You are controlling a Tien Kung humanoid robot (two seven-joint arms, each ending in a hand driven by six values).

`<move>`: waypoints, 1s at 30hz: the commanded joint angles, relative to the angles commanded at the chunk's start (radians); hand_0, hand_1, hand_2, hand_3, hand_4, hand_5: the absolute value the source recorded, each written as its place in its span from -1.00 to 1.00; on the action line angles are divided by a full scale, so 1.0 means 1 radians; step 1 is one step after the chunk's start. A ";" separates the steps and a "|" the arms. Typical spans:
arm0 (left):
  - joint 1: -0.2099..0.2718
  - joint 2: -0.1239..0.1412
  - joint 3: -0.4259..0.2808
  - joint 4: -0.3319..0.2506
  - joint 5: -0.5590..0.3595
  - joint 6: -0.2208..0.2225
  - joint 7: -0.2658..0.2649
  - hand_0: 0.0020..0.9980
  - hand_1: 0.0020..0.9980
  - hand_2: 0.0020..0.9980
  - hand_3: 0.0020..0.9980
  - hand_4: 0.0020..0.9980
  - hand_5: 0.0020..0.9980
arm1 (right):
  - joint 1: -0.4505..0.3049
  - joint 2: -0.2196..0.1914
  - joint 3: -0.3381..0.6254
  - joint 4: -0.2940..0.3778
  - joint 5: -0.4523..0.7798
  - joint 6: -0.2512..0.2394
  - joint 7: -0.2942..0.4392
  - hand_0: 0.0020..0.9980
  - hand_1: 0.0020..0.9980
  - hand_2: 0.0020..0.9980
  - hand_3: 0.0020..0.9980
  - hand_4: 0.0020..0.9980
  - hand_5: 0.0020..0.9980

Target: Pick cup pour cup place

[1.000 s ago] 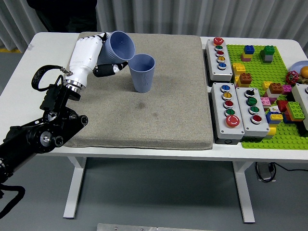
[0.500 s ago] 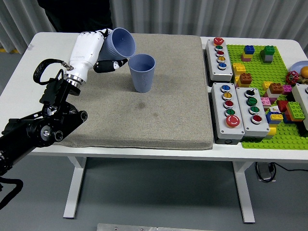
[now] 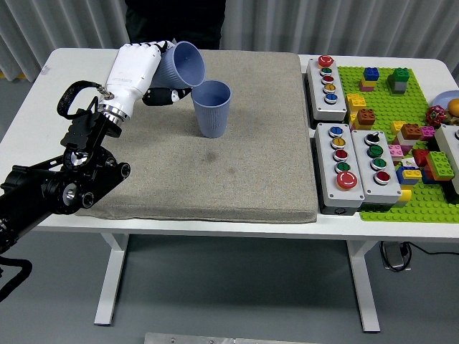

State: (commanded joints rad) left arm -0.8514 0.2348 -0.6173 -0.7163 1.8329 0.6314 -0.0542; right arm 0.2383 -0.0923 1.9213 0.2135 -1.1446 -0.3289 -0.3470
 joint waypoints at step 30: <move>-0.048 0.030 0.094 -0.004 0.078 -0.010 0.072 -0.11 -0.16 -0.03 0.05 0.56 -0.49 | -0.003 -0.001 -0.005 0.000 0.002 -0.002 -0.001 0.35 0.23 0.13 0.16 -1.00 -0.67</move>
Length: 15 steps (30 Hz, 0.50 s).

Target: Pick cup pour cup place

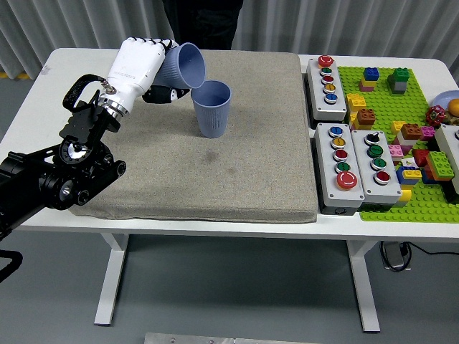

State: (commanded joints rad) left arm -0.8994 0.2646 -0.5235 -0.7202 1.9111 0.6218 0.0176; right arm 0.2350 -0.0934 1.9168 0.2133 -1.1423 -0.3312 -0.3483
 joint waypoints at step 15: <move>-0.031 0.010 0.051 0.000 0.059 -0.019 0.027 -0.11 -0.16 -0.03 0.05 0.55 -0.49 | 0.001 -0.001 -0.002 0.000 0.003 -0.001 0.002 0.35 0.23 0.13 0.16 -1.00 -0.67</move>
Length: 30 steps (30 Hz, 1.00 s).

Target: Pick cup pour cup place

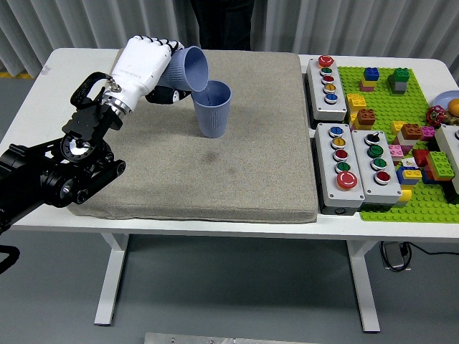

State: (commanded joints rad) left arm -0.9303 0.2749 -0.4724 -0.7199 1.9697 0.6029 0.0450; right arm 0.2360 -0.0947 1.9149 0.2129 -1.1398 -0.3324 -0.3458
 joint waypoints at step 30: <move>-0.056 0.024 0.073 0.004 0.093 -0.042 0.048 -0.11 -0.16 -0.03 0.04 0.54 -0.48 | 0.012 -0.004 -0.010 -0.001 0.017 -0.004 0.005 0.35 0.23 0.13 0.16 -1.00 -0.67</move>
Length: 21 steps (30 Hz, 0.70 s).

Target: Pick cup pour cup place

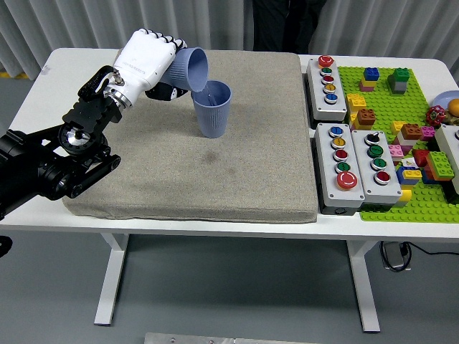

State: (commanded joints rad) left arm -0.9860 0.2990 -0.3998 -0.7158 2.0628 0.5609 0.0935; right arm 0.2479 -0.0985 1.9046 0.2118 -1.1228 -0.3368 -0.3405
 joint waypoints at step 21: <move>-0.039 0.010 0.080 -0.002 0.025 -0.014 0.024 -0.11 -0.16 -0.04 0.02 0.54 -0.48 | -0.006 0.000 0.002 0.001 -0.007 0.000 -0.004 0.35 0.23 0.13 0.16 -1.00 -0.67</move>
State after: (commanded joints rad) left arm -1.0251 0.3094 -0.3201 -0.7177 2.0874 0.5470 0.1179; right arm 0.2415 -0.0981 1.9062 0.2124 -1.1294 -0.3365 -0.3448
